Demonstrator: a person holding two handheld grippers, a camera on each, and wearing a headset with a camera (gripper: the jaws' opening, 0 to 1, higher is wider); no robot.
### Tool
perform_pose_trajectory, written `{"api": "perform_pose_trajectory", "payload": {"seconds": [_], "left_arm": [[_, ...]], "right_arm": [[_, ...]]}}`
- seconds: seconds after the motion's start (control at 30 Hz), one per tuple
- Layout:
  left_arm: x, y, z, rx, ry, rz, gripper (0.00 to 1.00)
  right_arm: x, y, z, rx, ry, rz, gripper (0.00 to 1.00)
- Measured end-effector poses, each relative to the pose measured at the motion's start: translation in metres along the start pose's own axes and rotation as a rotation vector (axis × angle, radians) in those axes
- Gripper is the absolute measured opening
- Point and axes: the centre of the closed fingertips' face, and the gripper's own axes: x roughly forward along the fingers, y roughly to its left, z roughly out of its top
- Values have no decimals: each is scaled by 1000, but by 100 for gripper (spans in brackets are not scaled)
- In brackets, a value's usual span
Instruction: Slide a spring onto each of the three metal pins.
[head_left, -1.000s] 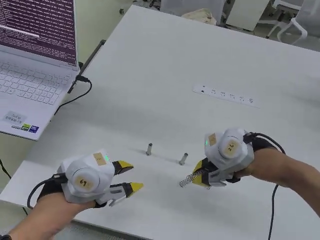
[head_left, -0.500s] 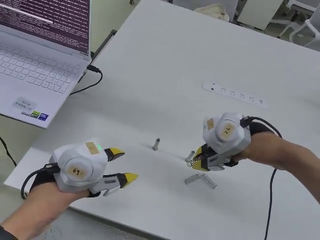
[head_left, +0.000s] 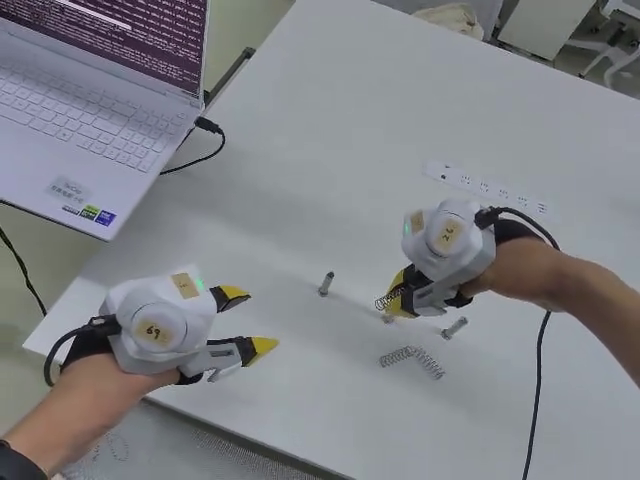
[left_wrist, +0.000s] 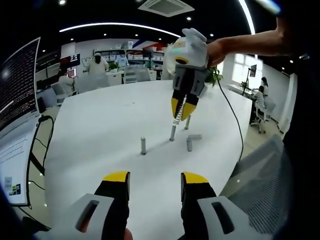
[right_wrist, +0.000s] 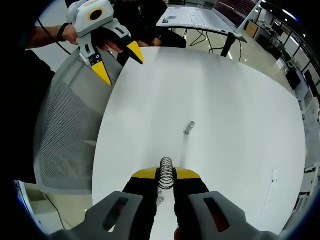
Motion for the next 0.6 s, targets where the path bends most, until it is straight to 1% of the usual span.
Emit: {"api": "perform_pose_trajectory", "payload": {"seconds": [0.23,0.47,0.6], "left_arm": [[-4,1,3,-6,-11,8,37],[-8,0,4,-12,-14,10,43],[-10,2,5,-14,-18,13,46]], "right_arm": [[5,-11,9,-15,12,4,9],[14,-21,19,-37,24,11,9],[19,-26,25,-50,29,18,9]]}}
